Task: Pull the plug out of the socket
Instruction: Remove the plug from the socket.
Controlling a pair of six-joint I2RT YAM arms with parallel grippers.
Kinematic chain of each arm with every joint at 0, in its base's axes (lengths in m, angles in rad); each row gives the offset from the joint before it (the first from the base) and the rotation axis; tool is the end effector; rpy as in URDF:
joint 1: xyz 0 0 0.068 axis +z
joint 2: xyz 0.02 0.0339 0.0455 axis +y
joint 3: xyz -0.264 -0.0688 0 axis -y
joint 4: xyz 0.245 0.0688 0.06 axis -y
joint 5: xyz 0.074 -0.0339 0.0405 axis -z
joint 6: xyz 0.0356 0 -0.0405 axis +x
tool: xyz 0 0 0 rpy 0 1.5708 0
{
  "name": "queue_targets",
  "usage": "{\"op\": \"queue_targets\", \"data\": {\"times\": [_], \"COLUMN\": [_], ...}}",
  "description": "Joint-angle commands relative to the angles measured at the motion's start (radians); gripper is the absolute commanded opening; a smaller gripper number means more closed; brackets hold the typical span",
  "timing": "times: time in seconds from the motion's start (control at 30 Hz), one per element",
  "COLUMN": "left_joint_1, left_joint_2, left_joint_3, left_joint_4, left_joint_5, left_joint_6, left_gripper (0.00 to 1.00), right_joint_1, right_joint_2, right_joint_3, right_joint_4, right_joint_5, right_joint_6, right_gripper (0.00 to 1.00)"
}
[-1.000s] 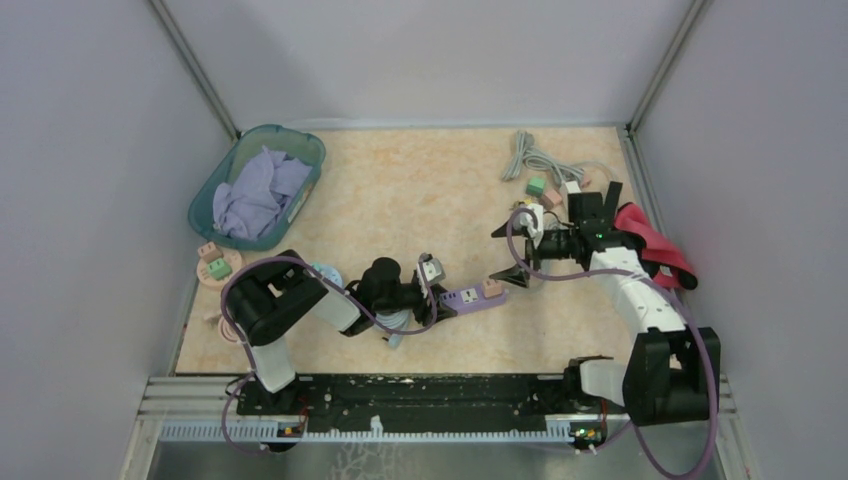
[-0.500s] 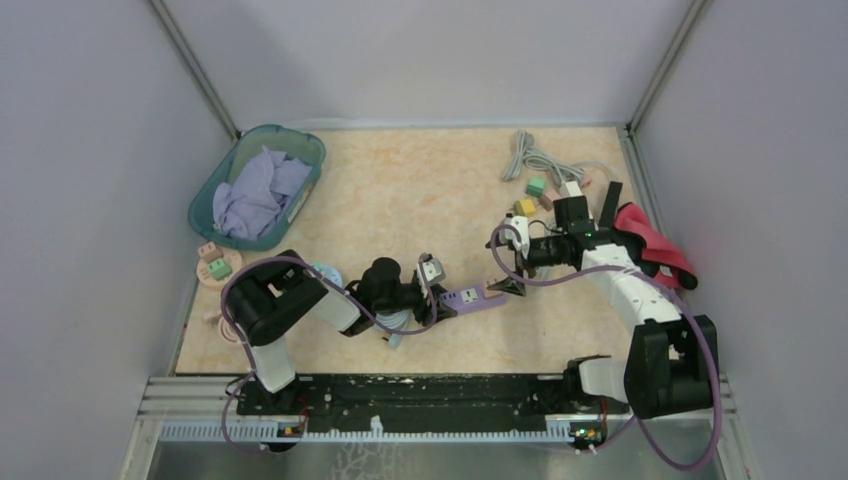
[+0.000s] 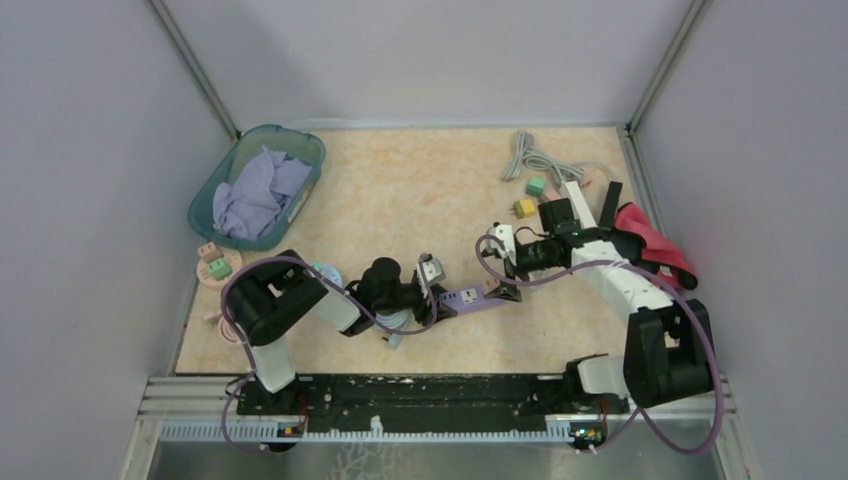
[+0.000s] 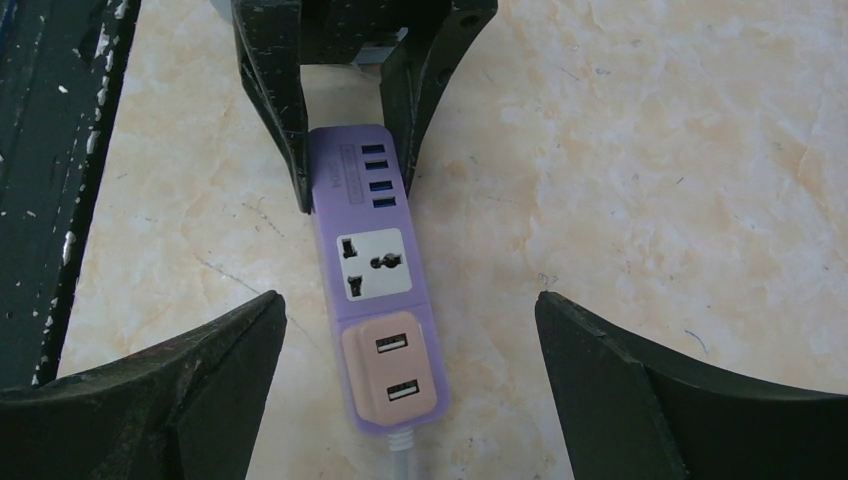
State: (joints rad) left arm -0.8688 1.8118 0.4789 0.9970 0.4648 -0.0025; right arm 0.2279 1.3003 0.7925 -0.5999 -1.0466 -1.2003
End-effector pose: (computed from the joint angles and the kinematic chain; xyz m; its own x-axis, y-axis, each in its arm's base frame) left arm 0.1809 -0.2386 0.1110 -0.2152 0.2510 -0.9437 0.9553 0.2547 -0.1501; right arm 0.2207 0.0828 0.2190 0.1410 -0.4462 -0.8837 -0.9898 -0.0435 -0.1360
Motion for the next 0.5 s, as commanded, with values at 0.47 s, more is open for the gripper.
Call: {"op": "queue_targets", "data": {"times": [0.47], "left_joint_1": [-0.005], "left_joint_2": [0.004], "left_joint_3": [-0.017], "left_joint_4": [-0.028], "left_joint_5": [0.024], "left_joint_6": [0.005], "left_gripper": [0.02], "right_joint_1": [0.063], "right_joint_2": [0.078], "right_joint_3": [0.106], "right_joint_4": [-0.120], "right_joint_5": [0.138], "right_joint_6": [-0.095], "right_gripper": [0.79]}}
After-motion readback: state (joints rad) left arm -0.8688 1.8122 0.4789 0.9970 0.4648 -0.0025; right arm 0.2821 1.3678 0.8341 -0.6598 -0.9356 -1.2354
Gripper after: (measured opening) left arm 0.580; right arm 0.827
